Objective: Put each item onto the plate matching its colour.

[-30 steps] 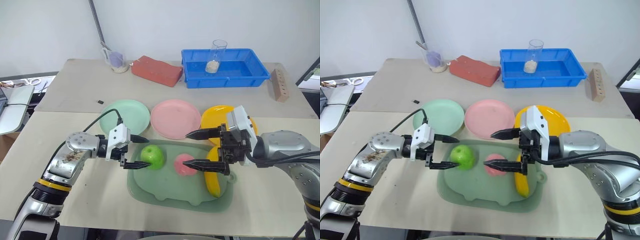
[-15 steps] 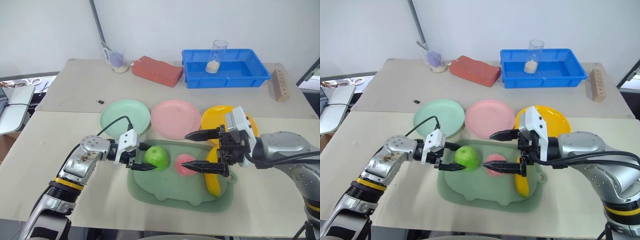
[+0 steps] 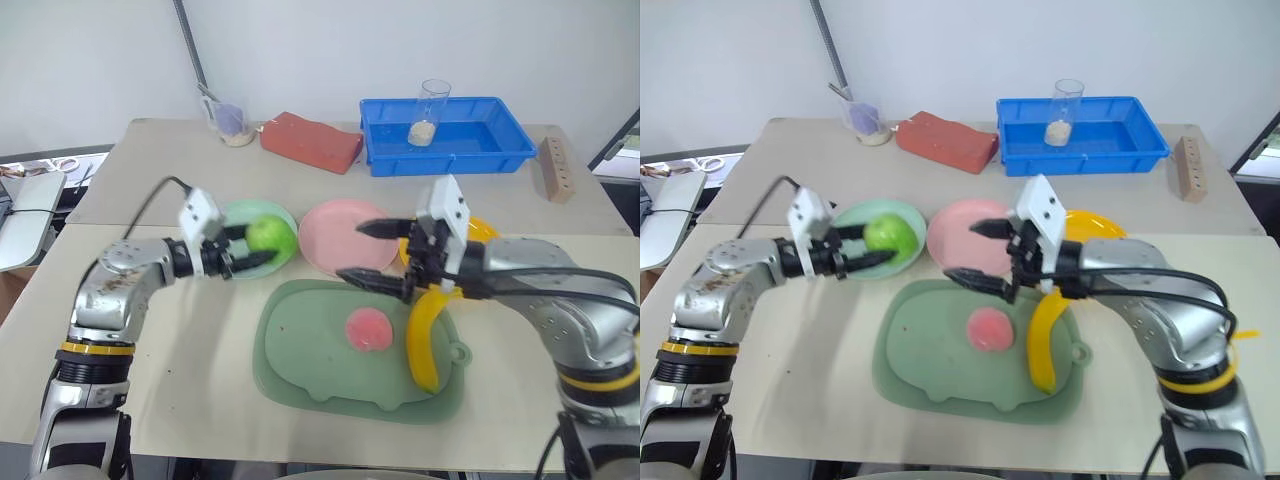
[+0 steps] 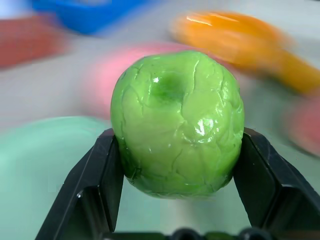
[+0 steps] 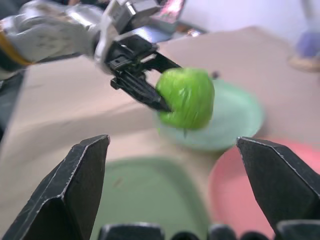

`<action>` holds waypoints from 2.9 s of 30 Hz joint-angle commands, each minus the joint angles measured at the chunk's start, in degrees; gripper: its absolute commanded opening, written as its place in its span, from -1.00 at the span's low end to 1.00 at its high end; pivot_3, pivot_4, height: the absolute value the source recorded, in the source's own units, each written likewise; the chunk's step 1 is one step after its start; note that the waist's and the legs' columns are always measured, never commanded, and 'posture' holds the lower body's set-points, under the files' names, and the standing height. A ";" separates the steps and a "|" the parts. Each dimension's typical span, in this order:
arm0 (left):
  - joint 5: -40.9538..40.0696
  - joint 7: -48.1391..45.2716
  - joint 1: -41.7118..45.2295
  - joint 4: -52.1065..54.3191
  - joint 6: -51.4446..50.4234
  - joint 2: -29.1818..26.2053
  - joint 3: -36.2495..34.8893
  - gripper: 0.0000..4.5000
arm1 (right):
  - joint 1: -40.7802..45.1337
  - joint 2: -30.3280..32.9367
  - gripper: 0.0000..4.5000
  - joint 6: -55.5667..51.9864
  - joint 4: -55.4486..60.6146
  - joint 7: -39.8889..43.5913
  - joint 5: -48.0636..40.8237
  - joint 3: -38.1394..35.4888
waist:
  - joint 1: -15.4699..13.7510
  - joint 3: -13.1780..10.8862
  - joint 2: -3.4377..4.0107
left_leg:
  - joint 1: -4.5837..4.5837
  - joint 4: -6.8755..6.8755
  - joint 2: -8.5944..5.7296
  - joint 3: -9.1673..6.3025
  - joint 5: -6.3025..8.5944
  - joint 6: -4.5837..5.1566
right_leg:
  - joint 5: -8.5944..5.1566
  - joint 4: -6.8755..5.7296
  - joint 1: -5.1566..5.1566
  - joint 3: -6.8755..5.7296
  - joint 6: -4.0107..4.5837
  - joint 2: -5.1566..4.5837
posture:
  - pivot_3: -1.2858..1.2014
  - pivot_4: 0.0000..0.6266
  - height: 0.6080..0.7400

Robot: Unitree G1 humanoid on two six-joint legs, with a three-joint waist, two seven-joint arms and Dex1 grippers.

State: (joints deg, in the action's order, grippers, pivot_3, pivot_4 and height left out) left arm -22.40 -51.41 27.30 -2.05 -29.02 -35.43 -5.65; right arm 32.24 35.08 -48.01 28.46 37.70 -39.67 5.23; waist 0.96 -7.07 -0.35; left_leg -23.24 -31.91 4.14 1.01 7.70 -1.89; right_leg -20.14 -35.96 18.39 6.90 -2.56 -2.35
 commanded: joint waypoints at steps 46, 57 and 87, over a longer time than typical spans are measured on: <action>-18.15 -17.21 -22.15 41.02 -2.08 -17.78 -2.72 0.99 | -8.79 13.58 1.00 9.03 -4.09 22.42 17.82 12.23 | -0.02 -0.20 -0.32 | 0.00 0.08 -0.03 0.03 0.03 -0.02 | -0.03 0.16 0.36 -0.01 0.23 -0.14 | 0.03 -0.52 1.00; -18.63 -13.96 -22.38 40.01 -2.81 -16.94 -2.72 1.00 | -9.01 13.11 -0.06 9.24 -3.55 25.72 17.80 13.11 | -0.02 -0.19 -0.31 | 0.01 0.08 -0.03 0.03 0.03 -0.02 | -0.04 0.16 0.36 0.00 0.23 -0.14 | 0.03 -0.52 1.00; -21.17 15.63 -20.75 34.60 -10.71 -1.40 -6.33 1.00 | 25.19 -11.67 0.99 19.76 -61.84 13.38 29.88 4.76 | 0.13 -0.09 -0.18 | 0.06 0.07 -0.09 -0.12 0.02 -0.01 | 0.04 -0.07 0.30 -0.02 0.22 -0.05 | 0.03 -0.52 1.00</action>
State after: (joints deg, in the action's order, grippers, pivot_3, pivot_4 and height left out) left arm -42.88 -36.06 6.32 30.79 -40.00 -36.77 -11.09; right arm 55.71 21.84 -28.25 -36.53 49.87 -9.18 12.29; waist 1.09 -7.17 -0.53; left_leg -23.18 -31.84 4.05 0.88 7.72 -1.90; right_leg -20.10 -36.03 18.69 6.88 -2.34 -2.40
